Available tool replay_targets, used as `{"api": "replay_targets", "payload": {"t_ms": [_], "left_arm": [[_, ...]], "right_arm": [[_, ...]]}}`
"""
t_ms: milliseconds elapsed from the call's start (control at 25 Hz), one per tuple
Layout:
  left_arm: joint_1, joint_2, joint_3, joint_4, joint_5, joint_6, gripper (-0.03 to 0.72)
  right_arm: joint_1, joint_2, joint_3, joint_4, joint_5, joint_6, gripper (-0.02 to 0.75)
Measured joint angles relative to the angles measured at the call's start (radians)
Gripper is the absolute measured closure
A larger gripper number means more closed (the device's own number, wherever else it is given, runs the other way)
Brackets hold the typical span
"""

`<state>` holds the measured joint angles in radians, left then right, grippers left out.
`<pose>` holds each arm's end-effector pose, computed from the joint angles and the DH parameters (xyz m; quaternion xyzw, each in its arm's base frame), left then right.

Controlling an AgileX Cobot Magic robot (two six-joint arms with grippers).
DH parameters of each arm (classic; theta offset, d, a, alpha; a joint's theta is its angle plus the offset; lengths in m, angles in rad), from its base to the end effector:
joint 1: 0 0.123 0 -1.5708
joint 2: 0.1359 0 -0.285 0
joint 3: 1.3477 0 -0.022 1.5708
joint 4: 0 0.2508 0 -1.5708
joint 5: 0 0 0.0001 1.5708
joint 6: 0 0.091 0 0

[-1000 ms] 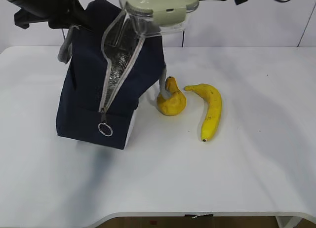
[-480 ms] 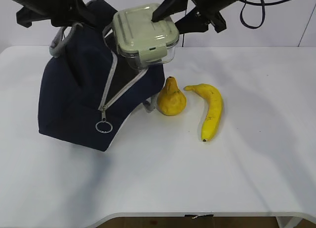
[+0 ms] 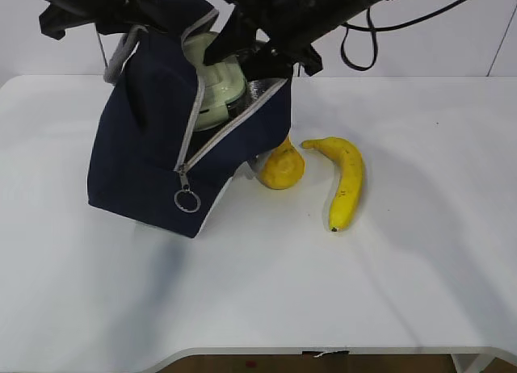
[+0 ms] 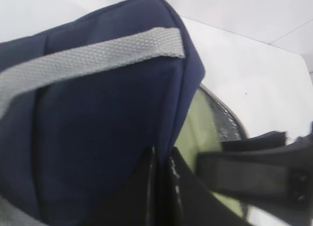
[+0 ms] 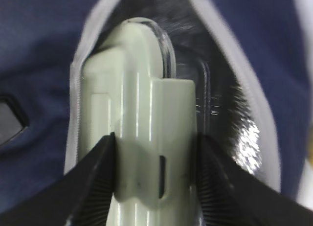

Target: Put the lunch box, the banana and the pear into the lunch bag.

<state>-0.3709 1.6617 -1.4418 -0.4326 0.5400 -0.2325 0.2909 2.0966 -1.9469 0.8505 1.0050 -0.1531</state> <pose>0.3538 -0.1587 0.3368 -0.0568 0.8859 -0.2972 0.3516 0.4358 0.1908 0.3005 -0.0699 0.8887 0.4070 0.1993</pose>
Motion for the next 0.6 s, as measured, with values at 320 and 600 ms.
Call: {"api": "replay_targets", "payload": {"t_ms": [320, 600], "left_arm": [[0.0, 0.0, 0.0, 0.0, -0.004, 0.0, 0.69], [0.0, 0.0, 0.0, -0.012, -0.02, -0.002, 0.69]], "right_arm": [[0.069, 0.04, -0.028, 0.017, -0.078, -0.108, 0.355], [0.073, 0.04, -0.028, 0.017, -0.106, -0.149, 0.355]]}}
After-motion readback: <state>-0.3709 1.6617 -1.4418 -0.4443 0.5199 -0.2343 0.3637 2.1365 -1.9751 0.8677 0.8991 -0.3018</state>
